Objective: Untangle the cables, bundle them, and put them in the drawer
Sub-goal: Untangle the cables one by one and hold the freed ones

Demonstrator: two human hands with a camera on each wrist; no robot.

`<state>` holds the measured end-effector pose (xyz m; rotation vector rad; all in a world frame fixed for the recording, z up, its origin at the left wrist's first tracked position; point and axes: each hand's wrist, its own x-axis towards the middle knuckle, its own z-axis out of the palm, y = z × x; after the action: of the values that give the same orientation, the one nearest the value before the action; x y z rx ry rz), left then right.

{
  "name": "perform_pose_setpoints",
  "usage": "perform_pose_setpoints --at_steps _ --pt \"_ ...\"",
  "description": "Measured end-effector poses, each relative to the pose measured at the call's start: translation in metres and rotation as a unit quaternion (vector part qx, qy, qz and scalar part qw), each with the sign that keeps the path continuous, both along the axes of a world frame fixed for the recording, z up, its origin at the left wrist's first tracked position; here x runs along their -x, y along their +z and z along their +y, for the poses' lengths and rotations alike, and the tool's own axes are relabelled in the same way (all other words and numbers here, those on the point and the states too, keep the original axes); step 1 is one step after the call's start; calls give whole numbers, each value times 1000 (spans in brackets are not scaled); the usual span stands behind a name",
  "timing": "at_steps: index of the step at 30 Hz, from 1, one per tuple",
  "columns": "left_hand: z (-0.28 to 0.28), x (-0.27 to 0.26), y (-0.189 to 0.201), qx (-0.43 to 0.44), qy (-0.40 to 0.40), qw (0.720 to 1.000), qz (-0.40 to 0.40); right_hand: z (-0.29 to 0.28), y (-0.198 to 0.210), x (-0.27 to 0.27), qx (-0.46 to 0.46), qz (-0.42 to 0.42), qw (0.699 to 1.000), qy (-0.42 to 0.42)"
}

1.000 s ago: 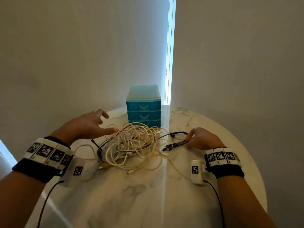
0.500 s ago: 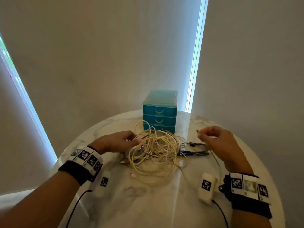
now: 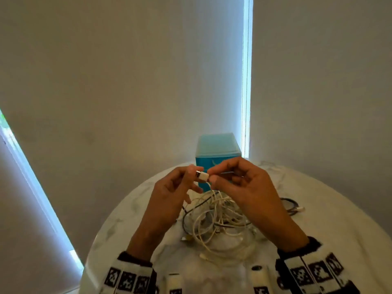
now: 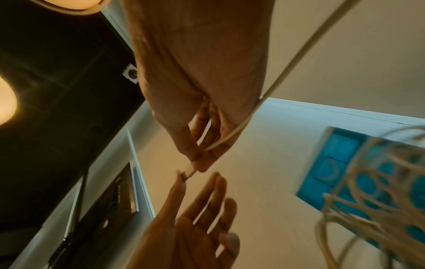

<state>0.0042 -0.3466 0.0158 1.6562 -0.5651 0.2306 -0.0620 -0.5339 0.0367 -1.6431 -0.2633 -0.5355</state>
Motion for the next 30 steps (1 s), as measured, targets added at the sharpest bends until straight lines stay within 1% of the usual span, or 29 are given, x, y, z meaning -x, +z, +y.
perform_pose_setpoints --at_steps 3,6,8,10,12,14,15,17,19,20,22,23,24,25,26,28,30 --pt "-6 -21 -15 26 6 1000 -14 3 -18 -20 -12 13 998 -56" --pt "-12 -32 -22 53 -12 998 -15 3 -25 -34 -34 7 996 -77" --pt "-18 -35 -25 66 -16 998 -15 1 -32 -41 -41 18 997 -66" --pt "-23 -38 -26 87 -10 996 -12 -3 -37 -42 -23 51 997 -48" --pt "-22 -45 -17 118 9 993 -19 -12 -38 -40 16 91 996 -13" --pt "-12 -55 2 186 33 982 -21 -23 -37 -33 67 115 990 34" --pt "-3 -61 13 238 51 970 -15 -30 -36 -29 96 124 986 55" --pt "20 -76 36 345 99 933 9 -45 -41 -25 147 134 977 79" --pt "48 -88 55 440 134 887 36 -60 -50 -24 189 123 972 70" --pt "58 -92 60 479 134 866 47 -67 -54 -25 194 118 972 59" --pt "62 -88 61 538 91 836 65 -80 -60 -27 166 107 980 28" --pt "56 -81 58 562 49 822 74 -84 -60 -28 139 95 986 8" --pt "45 -71 53 574 -4 815 79 -87 -60 -30 102 80 992 -12" --pt "31 -60 46 565 -61 819 83 -89 -59 -31 60 63 996 -30" --pt "14 -49 39 533 -111 834 91 -89 -58 -32 20 46 998 -47" --pt "-19 -33 25 423 -184 878 127 -87 -56 -31 -46 17 996 -75" --pt "-49 -23 11 286 -234 914 165 -87 -55 -32 -77 9 992 -99"
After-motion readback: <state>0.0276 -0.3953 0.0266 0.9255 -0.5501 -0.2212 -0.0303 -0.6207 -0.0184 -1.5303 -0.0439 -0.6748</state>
